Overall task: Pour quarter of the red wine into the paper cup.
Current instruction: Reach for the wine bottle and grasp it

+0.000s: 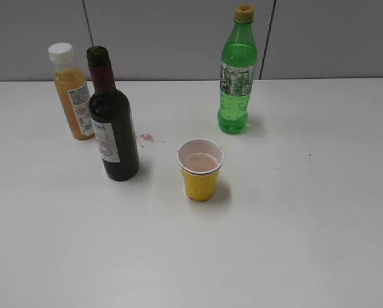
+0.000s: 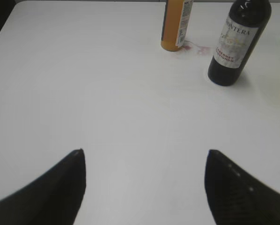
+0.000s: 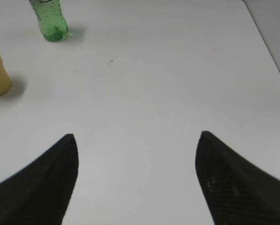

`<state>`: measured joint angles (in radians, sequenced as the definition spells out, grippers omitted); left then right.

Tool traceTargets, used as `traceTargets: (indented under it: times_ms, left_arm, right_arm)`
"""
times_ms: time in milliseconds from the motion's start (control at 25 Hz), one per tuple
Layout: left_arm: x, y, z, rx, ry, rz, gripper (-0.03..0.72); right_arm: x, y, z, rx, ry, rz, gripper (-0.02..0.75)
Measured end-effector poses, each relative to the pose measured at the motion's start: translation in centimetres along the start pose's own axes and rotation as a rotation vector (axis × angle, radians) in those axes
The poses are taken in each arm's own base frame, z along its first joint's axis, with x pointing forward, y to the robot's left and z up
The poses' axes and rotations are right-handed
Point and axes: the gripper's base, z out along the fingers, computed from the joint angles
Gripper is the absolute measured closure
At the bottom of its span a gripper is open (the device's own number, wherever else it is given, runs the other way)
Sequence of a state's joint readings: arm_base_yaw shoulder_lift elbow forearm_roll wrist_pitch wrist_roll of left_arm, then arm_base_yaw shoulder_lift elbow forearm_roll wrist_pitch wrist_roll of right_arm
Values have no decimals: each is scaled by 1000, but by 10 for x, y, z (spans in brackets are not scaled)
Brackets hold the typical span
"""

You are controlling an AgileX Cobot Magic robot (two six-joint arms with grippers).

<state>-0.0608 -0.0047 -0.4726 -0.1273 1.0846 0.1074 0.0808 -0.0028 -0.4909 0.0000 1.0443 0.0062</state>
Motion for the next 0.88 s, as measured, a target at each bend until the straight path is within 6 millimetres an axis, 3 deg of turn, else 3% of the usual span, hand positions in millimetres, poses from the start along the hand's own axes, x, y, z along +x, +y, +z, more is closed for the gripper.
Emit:
traceTargets:
  times_ms: [880]
  left_arm:
    - [0,0,0,0,0,0,105]
  right_arm:
    - [0,0,0,0,0,1,147]
